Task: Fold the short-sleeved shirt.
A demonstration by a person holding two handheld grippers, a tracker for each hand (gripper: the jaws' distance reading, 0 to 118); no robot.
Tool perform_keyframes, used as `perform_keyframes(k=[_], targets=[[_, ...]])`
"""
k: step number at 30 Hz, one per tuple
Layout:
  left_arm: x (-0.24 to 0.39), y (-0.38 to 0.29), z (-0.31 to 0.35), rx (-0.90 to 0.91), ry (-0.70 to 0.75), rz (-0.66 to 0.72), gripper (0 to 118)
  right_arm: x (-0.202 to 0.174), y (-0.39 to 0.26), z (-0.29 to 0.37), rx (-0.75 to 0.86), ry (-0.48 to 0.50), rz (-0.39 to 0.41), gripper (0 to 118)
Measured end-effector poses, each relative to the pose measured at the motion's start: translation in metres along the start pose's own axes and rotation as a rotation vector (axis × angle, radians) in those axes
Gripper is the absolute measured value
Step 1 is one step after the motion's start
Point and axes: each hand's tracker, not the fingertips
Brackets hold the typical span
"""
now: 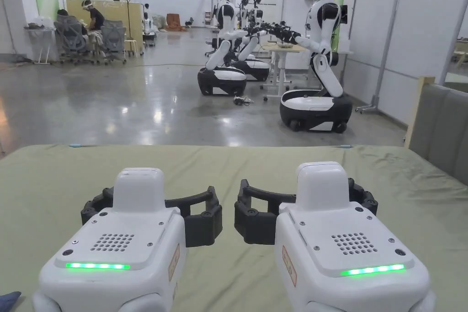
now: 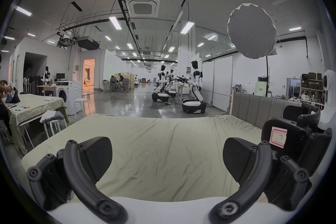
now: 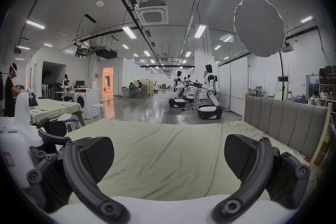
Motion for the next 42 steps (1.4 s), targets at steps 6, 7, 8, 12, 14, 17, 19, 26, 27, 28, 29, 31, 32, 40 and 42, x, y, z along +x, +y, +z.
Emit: perform_keyframes(k=[6,7,8,12,14,17,19,26,27,28,29,31,32,40,42], targets=[[-0.003,0.002,0.005,0.017,0.006,0.009,118,0.000,-0.003,0.005,-0.021,0.017,-0.008,118],[-0.004,0.002,0.006,0.018,0.006,0.010,118,-0.001,-0.003,0.005,-0.018,0.015,-0.008,118],[-0.005,0.003,0.006,0.019,0.006,0.010,118,-0.003,-0.003,0.006,-0.013,0.010,-0.006,118],[-0.007,0.003,0.008,0.023,0.010,0.012,118,-0.005,-0.003,0.006,-0.008,0.002,0.011,118],[-0.007,0.002,0.008,0.029,0.015,0.012,118,-0.005,-0.003,0.007,-0.004,-0.002,0.019,118],[-0.008,0.003,0.010,0.027,0.017,0.013,118,-0.006,-0.003,0.007,-0.001,-0.006,0.023,118],[-0.009,0.003,0.011,0.030,0.019,0.014,118,-0.006,-0.002,0.007,-0.001,-0.004,0.020,118],[-0.010,0.004,0.013,0.043,0.032,0.009,118,-0.005,-0.002,0.007,-0.003,-0.023,0.012,118],[-0.011,0.004,0.013,0.041,0.032,0.010,118,-0.005,-0.002,0.006,-0.004,-0.025,0.010,118],[-0.012,0.004,0.013,0.041,0.032,0.011,118,-0.005,-0.002,0.006,-0.005,-0.027,0.010,118],[-0.012,0.004,0.013,0.041,0.033,0.012,118,-0.005,-0.002,0.006,-0.007,-0.030,0.013,118],[-0.013,0.004,0.014,0.042,0.037,0.013,118,-0.005,-0.002,0.006,-0.005,-0.036,0.018,118],[-0.013,0.004,0.014,0.042,0.038,0.013,118,-0.005,-0.002,0.006,-0.003,-0.039,0.018,118],[-0.012,0.004,0.018,0.051,0.048,-0.006,118,-0.002,-0.004,0.004,-0.017,-0.051,0.022,118],[-0.012,0.004,0.019,0.056,0.049,-0.014,118,-0.001,-0.004,0.004,-0.018,-0.057,0.022,118]])
